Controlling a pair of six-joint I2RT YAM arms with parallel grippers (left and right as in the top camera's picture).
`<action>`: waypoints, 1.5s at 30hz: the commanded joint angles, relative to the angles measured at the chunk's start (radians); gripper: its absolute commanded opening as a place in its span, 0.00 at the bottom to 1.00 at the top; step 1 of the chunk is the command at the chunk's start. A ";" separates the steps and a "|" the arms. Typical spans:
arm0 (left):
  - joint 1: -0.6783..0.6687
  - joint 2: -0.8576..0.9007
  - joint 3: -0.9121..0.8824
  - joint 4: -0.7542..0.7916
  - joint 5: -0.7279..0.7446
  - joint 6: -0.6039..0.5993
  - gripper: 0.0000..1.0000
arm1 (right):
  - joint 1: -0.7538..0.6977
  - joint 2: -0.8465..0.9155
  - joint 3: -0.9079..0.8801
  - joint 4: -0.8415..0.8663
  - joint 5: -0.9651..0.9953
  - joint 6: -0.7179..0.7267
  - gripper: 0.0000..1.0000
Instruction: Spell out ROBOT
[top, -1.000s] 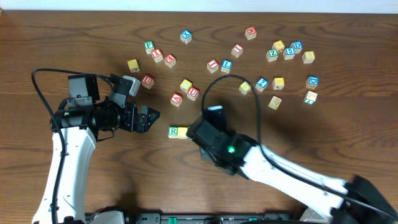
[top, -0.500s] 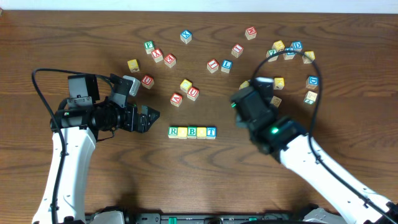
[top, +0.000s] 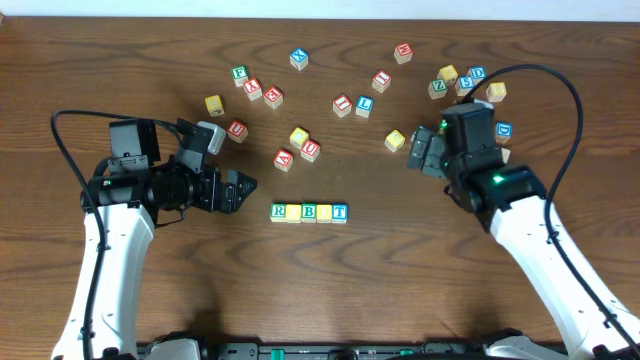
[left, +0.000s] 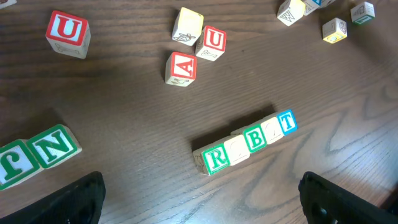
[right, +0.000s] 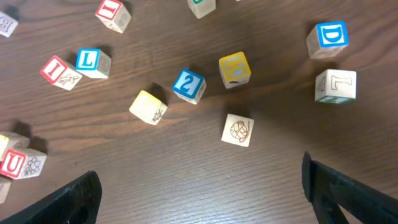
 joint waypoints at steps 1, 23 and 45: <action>0.005 -0.005 0.010 0.001 0.002 0.009 0.98 | -0.043 -0.027 0.026 -0.005 -0.064 -0.079 0.99; 0.005 0.086 0.010 0.012 -0.264 -0.085 0.35 | -0.079 -0.043 0.026 -0.040 -0.064 -0.078 0.99; -0.035 0.206 -0.005 0.030 -0.265 -0.161 0.08 | -0.079 -0.043 0.026 -0.039 -0.063 -0.079 0.99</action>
